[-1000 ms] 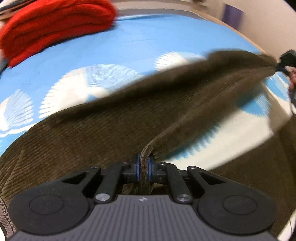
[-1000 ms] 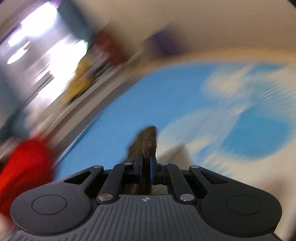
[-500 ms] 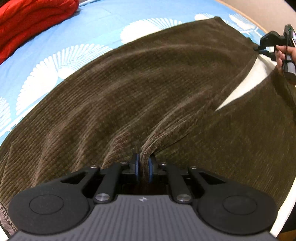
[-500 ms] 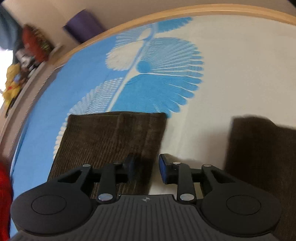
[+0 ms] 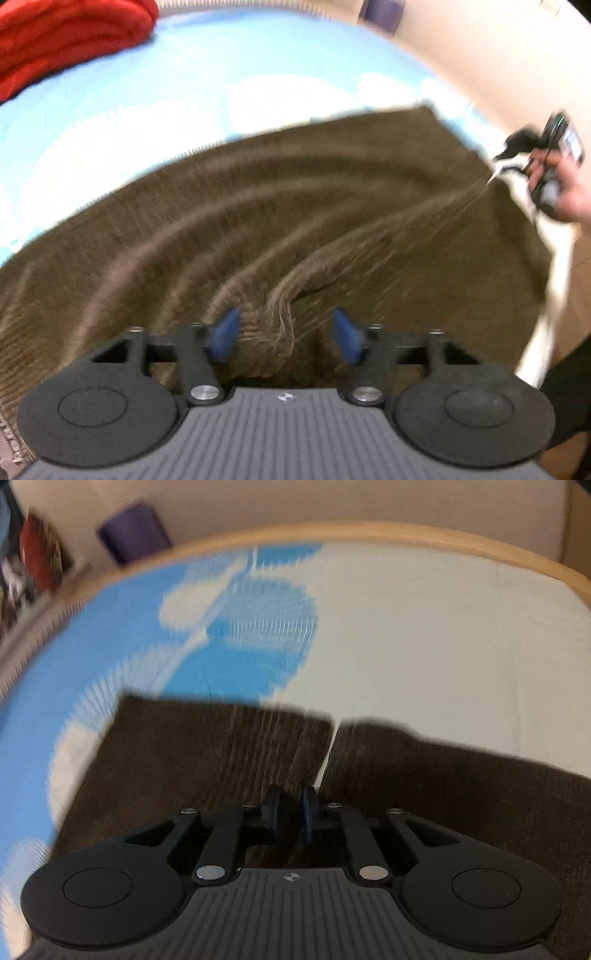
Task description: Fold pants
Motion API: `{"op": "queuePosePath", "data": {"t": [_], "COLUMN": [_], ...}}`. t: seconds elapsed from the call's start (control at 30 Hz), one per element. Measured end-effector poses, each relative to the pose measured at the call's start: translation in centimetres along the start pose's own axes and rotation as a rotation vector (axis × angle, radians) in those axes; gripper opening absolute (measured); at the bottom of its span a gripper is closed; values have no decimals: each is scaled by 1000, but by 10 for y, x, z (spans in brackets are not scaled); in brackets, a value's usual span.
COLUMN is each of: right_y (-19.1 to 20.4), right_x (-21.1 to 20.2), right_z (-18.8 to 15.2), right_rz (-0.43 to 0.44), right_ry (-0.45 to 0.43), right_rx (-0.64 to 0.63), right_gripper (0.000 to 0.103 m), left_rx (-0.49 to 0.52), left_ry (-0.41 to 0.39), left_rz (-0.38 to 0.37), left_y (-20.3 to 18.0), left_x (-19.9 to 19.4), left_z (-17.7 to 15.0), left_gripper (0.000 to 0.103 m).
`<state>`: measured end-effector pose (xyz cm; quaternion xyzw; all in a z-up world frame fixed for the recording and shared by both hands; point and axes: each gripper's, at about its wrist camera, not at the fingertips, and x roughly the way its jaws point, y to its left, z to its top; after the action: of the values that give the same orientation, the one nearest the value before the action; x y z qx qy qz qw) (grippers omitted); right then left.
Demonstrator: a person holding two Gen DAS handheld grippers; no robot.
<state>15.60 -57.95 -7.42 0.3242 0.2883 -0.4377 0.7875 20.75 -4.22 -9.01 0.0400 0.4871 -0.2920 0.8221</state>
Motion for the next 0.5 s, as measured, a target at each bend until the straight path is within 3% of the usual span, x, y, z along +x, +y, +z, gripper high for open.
{"op": "queuePosePath", "data": {"t": [0.03, 0.07, 0.17, 0.27, 0.37, 0.43, 0.5], "right_y": [4, 10, 21, 30, 30, 22, 12], "right_x": [-13, -30, -78, -135, -192, -218, -233], "right_z": [3, 5, 6, 0, -16, -27, -41], "right_rz": [25, 62, 196, 395, 577, 647, 675], "right_ry": [-22, -47, -82, -79, -91, -97, -114], "right_rx": [-26, -60, -118, -203, -328, -378, -406], "right_gripper": [30, 33, 34, 34, 36, 40, 41], "left_rx": [-20, -54, -234, -430, -593, -656, -722], "left_ry": [-37, -71, -129, -174, -183, -195, -193], "left_rz": [-3, 14, 140, 292, 362, 372, 332], "left_y": [13, 28, 93, 163, 218, 242, 259], "left_x": [-17, -30, -66, -88, -97, -96, -88], "left_z": [-2, -5, -25, -56, -89, -106, -115], "left_gripper": [67, 67, 67, 66, 66, 66, 66]}}
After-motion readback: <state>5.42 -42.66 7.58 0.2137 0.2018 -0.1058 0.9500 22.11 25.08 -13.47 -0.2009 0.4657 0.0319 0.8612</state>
